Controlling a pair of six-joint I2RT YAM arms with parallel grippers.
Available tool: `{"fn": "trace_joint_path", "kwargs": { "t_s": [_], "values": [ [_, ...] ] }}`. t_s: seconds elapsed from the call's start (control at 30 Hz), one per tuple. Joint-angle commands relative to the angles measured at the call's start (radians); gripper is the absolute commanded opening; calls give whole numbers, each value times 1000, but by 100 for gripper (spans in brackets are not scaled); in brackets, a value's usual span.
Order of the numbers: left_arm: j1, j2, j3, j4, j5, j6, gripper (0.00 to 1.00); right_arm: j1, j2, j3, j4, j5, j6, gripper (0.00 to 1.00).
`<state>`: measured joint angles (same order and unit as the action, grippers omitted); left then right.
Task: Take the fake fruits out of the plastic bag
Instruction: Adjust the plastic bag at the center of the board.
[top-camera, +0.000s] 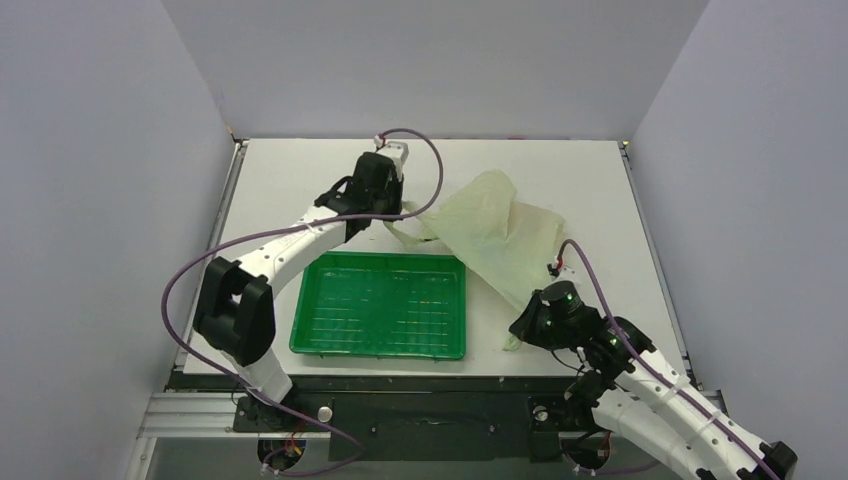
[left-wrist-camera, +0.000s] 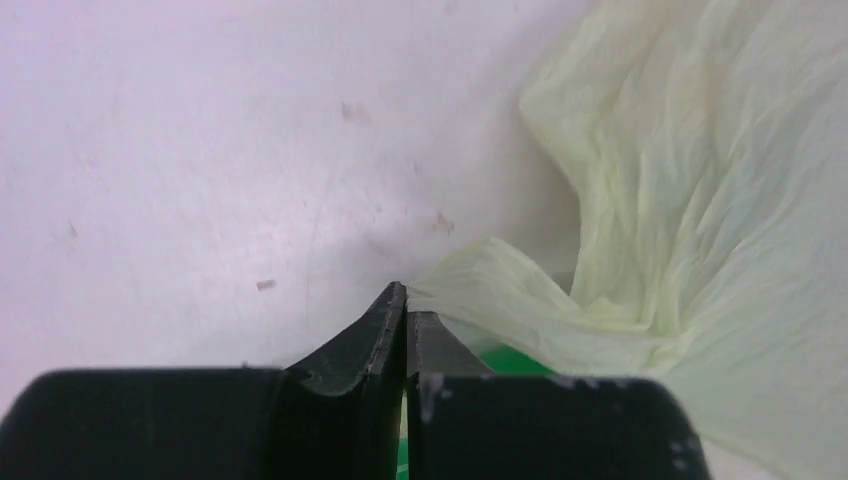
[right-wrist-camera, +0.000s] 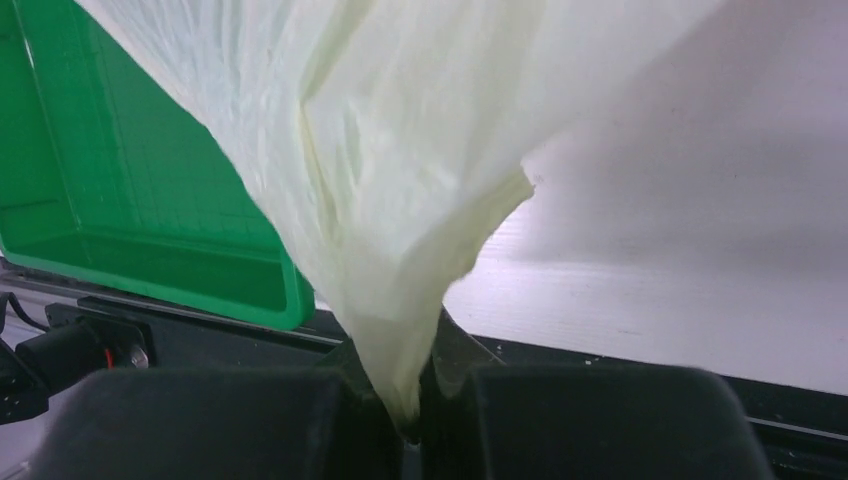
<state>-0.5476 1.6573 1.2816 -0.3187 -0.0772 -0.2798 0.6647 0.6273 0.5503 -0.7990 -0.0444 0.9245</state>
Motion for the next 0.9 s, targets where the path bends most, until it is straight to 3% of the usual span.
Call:
{"fn": "trace_joint_path", "kwargs": {
  "t_s": [0.0,0.27,0.37,0.53,0.6,0.77,0.87],
  "values": [
    [26,124,222,-69,-200,110,0,21,64,80,-64,98,-49,0],
    [89,368,363,-155,-361,196,0,70,220,39,102,82,-86,0],
    [114,338,358,-150,-286,174,0,79,251,43,116,85,-94,0],
    [149,242,336,-192,-90,125,26,84,247,59,110,107,-99,0],
    [157,198,309,-211,-25,97,32,85,239,66,99,124,-102,4],
    [164,44,208,-235,27,28,42,85,233,99,57,174,-114,38],
    [169,-76,137,-230,63,5,44,88,239,164,-31,241,-124,51]
  ]
}}
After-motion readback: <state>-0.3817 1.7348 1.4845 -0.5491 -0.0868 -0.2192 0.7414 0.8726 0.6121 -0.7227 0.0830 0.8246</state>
